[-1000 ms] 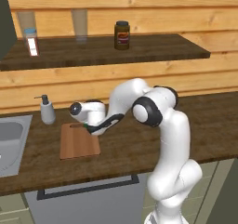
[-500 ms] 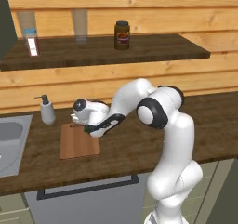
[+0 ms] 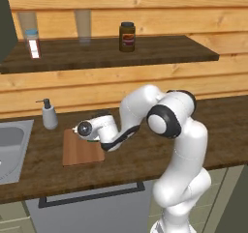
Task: Pick up the sponge from the counter and clean the cutting board by briefly scrubbing or pressing down on the cutting board. Once finished, release the sponge.
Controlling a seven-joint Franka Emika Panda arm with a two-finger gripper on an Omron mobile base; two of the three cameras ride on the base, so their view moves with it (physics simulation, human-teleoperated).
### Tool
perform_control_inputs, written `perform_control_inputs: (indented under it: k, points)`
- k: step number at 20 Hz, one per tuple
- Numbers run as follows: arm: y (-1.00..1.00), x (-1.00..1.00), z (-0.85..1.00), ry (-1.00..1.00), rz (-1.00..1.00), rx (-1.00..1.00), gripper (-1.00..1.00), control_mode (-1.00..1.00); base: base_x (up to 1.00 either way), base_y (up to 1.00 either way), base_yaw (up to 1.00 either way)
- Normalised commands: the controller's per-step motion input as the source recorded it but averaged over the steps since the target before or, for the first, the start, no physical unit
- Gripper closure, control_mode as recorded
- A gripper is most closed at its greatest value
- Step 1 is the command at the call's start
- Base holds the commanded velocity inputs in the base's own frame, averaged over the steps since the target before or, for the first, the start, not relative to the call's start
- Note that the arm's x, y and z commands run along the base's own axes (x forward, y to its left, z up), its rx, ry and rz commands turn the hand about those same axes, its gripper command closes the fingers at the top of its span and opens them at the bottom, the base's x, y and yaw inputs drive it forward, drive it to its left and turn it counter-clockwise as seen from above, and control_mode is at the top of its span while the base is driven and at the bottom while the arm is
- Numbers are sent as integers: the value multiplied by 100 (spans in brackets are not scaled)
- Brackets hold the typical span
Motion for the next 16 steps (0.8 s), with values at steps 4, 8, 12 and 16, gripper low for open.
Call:
perform_control_inputs:
  k: [4, 8, 12, 16]
  points:
    - [0, -61, -31, 40, 6, 11, 100, -100, 0, 0, 0]
    - [1, -99, -55, 21, 6, 5, 100, -100, 0, 0, 0]
    - [11, -100, -71, 1, 4, 0, 100, -100, 0, 0, 0]
    - [6, -89, -70, -1, 0, 0, 100, -100, 0, 0, 0]
